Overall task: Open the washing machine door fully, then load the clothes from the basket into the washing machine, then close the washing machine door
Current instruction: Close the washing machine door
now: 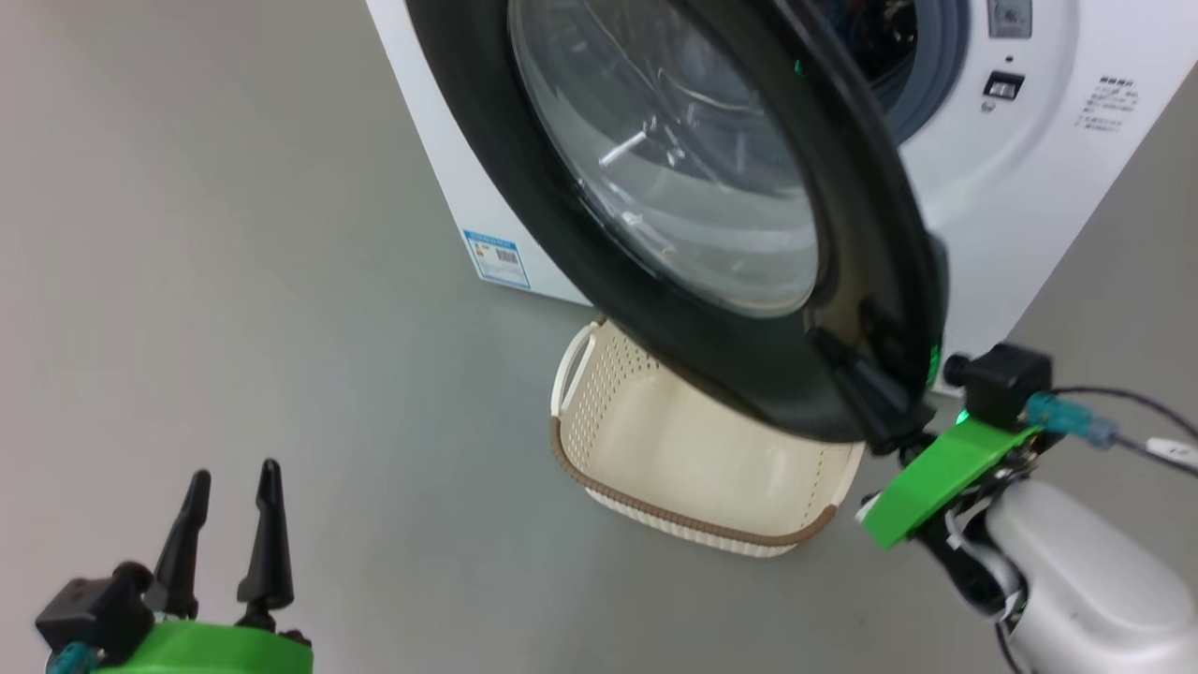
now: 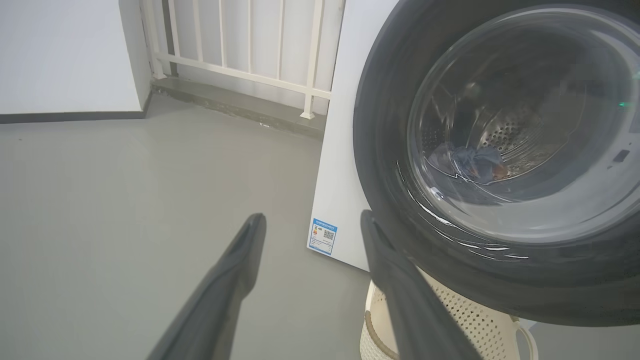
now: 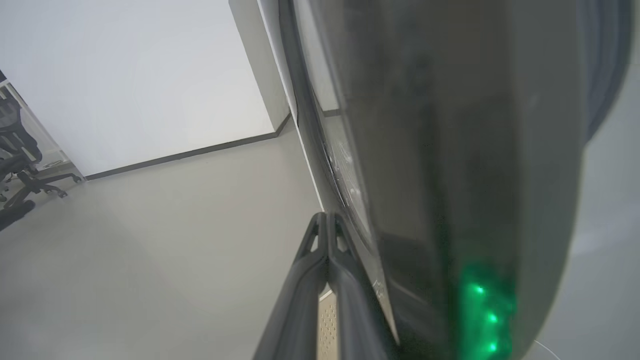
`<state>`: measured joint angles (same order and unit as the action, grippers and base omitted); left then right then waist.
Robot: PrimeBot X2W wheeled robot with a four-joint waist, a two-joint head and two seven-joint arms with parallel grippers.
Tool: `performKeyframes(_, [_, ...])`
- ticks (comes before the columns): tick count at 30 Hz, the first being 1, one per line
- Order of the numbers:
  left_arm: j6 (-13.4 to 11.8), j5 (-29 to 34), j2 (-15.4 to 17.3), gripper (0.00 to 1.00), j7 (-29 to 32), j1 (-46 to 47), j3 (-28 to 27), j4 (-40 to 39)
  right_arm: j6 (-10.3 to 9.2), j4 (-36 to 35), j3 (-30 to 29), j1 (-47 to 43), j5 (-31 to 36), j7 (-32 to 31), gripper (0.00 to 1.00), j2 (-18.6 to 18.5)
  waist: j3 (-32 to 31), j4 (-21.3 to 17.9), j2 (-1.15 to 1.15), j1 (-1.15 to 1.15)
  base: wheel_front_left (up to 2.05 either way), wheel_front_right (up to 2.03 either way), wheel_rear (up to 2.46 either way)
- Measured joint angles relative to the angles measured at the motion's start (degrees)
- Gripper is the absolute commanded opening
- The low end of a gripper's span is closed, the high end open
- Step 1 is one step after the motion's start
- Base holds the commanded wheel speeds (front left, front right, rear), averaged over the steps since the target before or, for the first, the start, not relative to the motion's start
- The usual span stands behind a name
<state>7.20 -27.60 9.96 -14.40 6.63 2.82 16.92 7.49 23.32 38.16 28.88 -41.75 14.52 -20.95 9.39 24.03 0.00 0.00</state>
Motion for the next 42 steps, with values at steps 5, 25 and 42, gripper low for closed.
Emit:
performKeyframes(5, [0.0,0.0,-0.2,1.0,0.0,2.0,0.7,-0.8,0.0,0.4,-3.9,2.1,0.6,0.0,0.0,-0.9,2.8,-0.1,0.0,0.0,0.0,0.0,0.0])
performKeyframes(25, [0.0,0.0,-0.9,1.0,-0.1,9.0,3.8,-3.0,0.02,2.0,-12.5,17.6,4.5,0.0,0.0,-5.5,13.9,-0.6,0.0,0.0,0.0,0.0,0.0])
performKeyframes(42, [0.1,-0.1,-1.6,1.0,-0.2,10.1,4.0,-3.0,0.47,6.3,-19.3,22.5,8.0,0.0,0.0,-4.2,14.4,0.6,0.0,-0.01,0.0,0.0,0.0])
